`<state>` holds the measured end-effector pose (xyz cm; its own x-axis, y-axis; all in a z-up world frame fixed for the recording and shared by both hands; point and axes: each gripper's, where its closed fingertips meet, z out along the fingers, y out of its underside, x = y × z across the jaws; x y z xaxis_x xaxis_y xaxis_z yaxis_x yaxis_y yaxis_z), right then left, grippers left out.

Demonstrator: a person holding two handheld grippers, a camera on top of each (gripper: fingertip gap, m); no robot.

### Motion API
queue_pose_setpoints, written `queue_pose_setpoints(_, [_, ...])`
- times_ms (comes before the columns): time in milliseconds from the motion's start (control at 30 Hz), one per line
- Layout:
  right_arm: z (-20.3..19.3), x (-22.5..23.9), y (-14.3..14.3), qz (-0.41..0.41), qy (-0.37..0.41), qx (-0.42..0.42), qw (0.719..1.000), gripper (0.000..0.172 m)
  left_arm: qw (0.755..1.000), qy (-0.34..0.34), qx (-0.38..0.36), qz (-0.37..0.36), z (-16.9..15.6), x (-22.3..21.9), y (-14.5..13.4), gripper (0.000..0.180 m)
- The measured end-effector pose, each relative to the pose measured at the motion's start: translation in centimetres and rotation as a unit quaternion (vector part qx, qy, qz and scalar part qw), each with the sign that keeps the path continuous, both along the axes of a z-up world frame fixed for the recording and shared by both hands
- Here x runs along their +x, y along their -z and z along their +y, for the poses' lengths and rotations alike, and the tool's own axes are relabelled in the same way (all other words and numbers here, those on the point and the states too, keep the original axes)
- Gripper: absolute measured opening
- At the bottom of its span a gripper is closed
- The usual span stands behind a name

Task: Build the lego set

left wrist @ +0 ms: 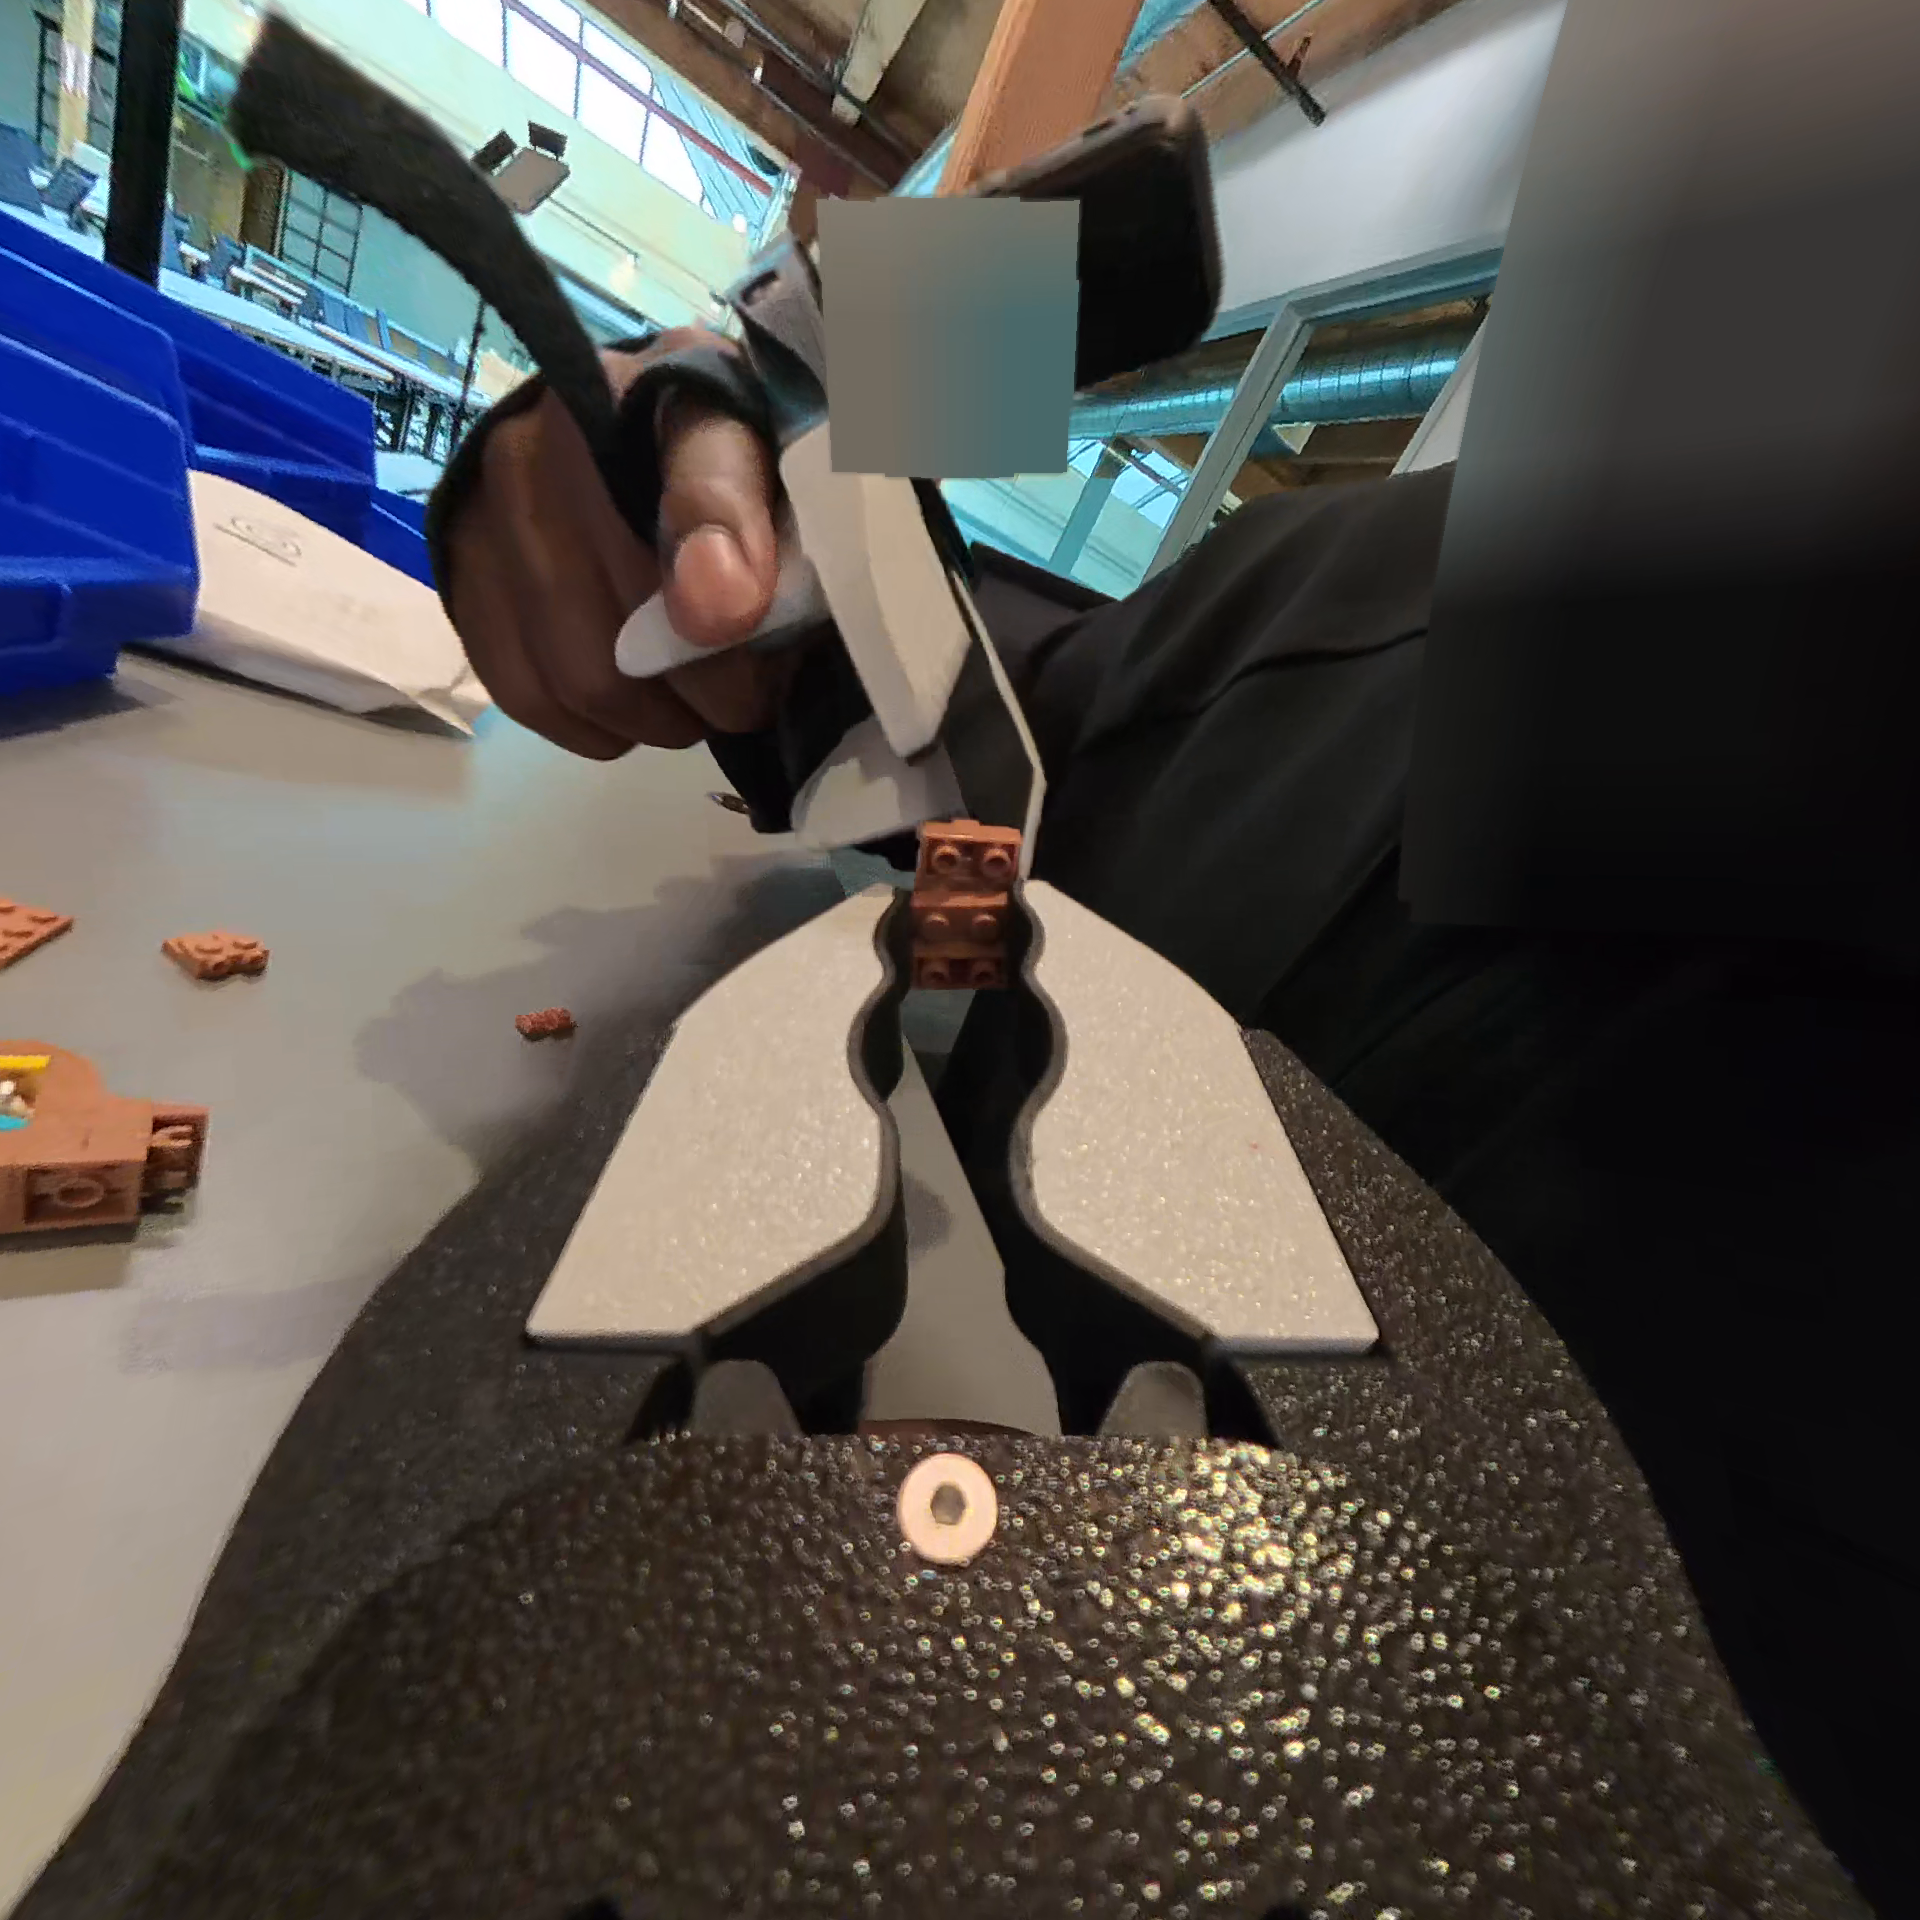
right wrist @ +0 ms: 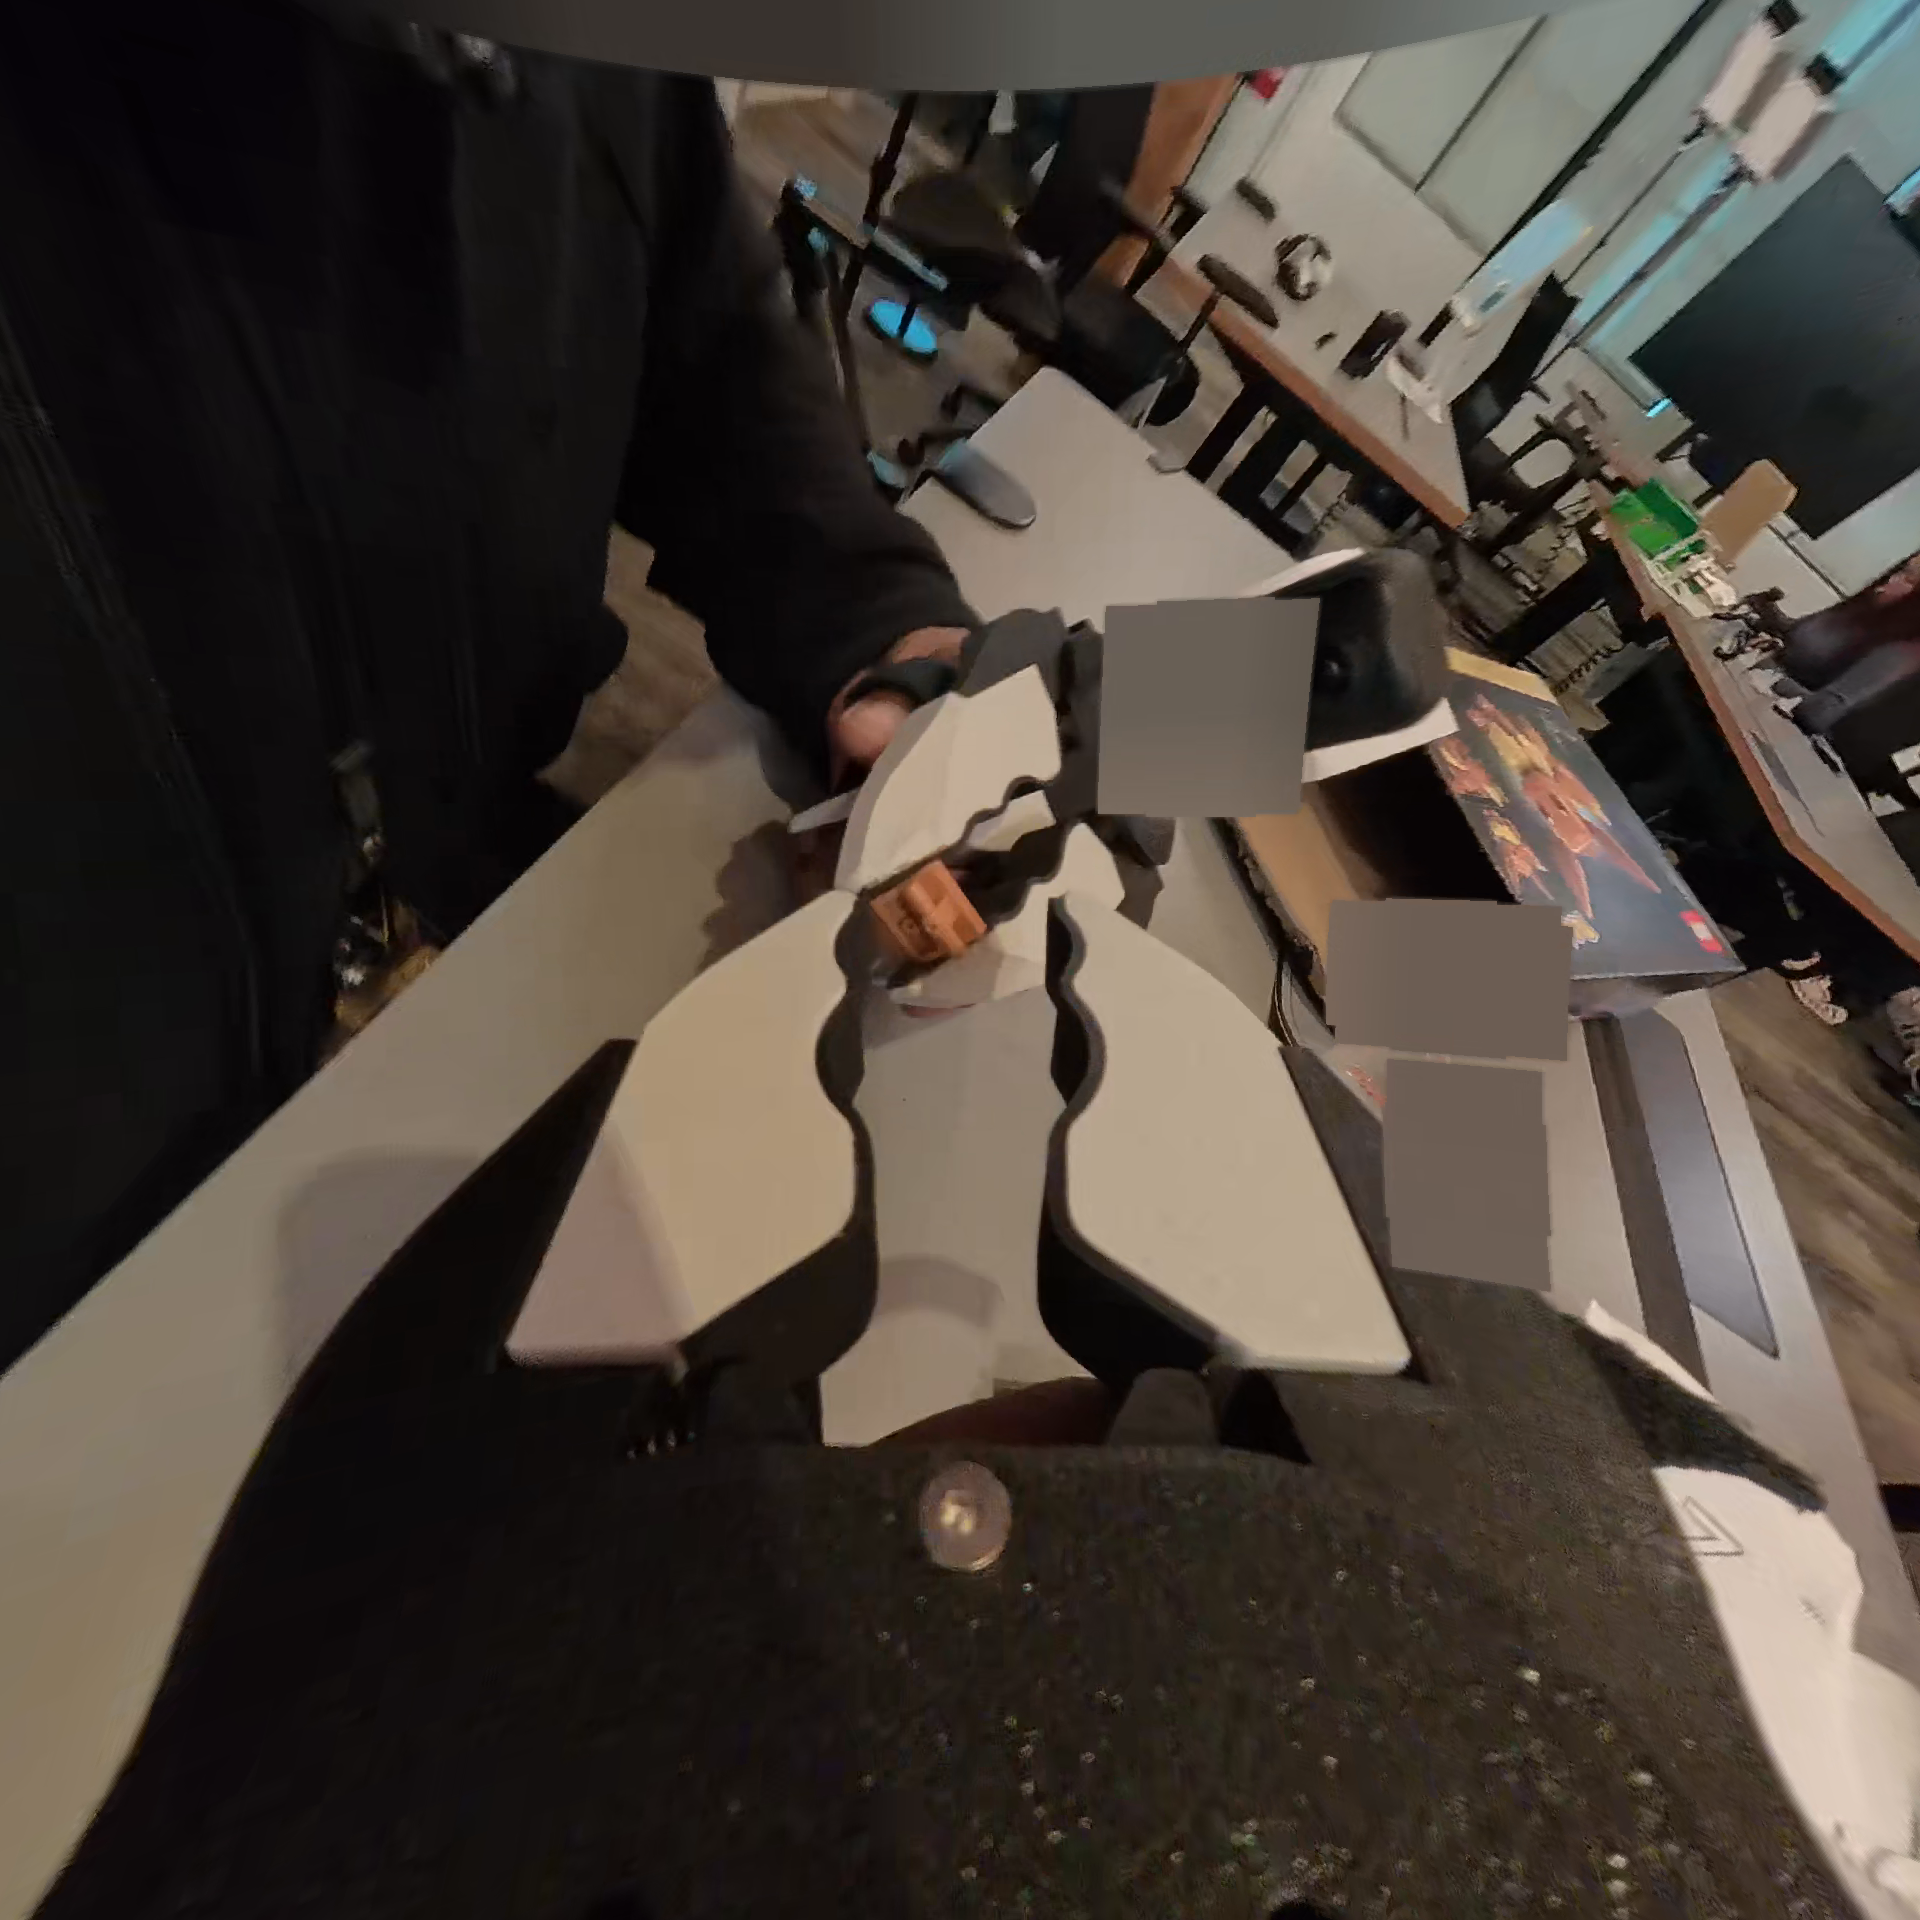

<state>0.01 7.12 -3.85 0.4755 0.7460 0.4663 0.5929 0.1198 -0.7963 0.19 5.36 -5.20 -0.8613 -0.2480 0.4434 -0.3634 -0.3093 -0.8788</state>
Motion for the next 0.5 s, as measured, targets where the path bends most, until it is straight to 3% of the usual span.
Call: queue_pose_setpoints(500, [0.1,-0.5,1.7,-0.024,-0.016,0.011,1.000,0.019,0.999,0.032,0.026,0.022,-0.2,-0.4,1.1,0.016])
